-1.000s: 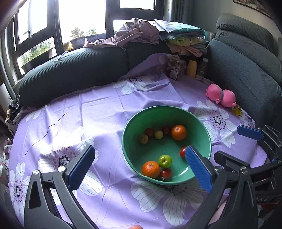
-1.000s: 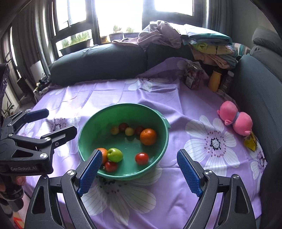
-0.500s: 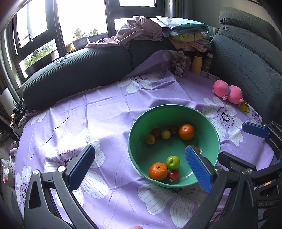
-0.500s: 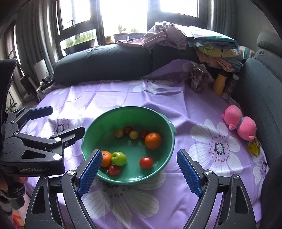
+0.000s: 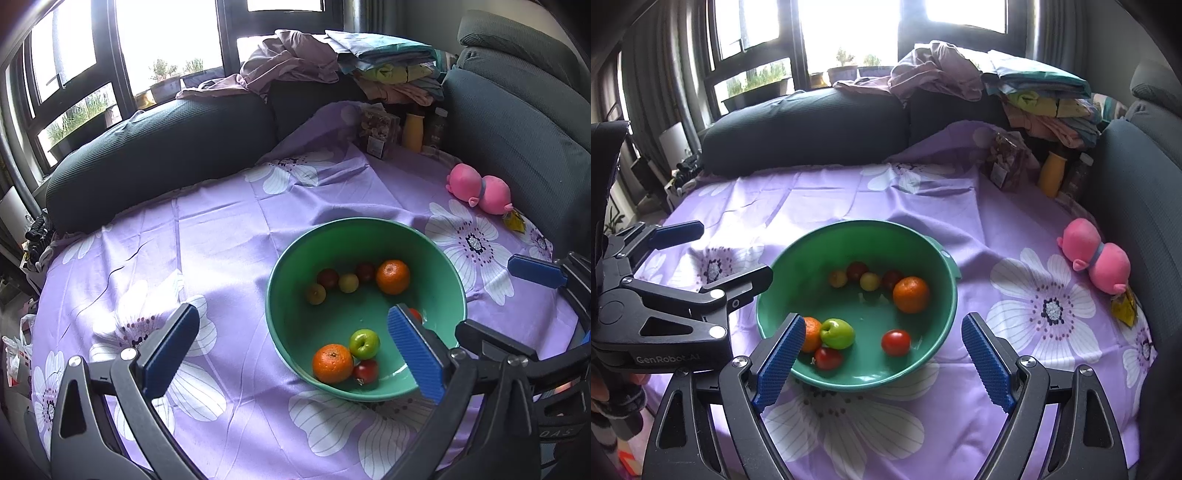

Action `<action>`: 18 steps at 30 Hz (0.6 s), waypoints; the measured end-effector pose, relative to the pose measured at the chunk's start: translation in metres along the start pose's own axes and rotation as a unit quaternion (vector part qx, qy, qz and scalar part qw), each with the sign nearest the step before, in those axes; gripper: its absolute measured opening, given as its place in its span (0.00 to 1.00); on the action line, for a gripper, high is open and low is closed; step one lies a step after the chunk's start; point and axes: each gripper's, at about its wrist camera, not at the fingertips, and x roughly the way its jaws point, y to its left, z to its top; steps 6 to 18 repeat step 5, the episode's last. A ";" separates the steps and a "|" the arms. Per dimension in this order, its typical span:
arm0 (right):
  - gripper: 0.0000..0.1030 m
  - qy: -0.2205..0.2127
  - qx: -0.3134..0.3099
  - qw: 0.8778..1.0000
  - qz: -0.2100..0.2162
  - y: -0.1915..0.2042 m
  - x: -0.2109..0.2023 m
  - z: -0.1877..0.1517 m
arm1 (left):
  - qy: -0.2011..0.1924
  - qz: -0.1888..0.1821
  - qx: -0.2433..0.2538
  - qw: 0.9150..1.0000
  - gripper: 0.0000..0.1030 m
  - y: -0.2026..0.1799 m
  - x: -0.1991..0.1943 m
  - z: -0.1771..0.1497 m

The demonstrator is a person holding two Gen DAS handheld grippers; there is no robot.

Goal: Organize fruits

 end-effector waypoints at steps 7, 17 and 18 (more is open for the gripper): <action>0.84 0.001 0.001 1.000 -0.001 0.000 0.000 0.000 | 0.001 0.001 -0.001 1.000 0.99 -0.001 0.002 0.001; 0.84 0.001 0.001 1.000 -0.001 0.000 0.000 0.000 | 0.001 0.001 -0.001 1.000 0.99 -0.001 0.002 0.001; 0.84 0.001 0.001 1.000 -0.001 0.000 0.000 0.000 | 0.001 0.001 -0.001 1.000 0.99 -0.001 0.002 0.001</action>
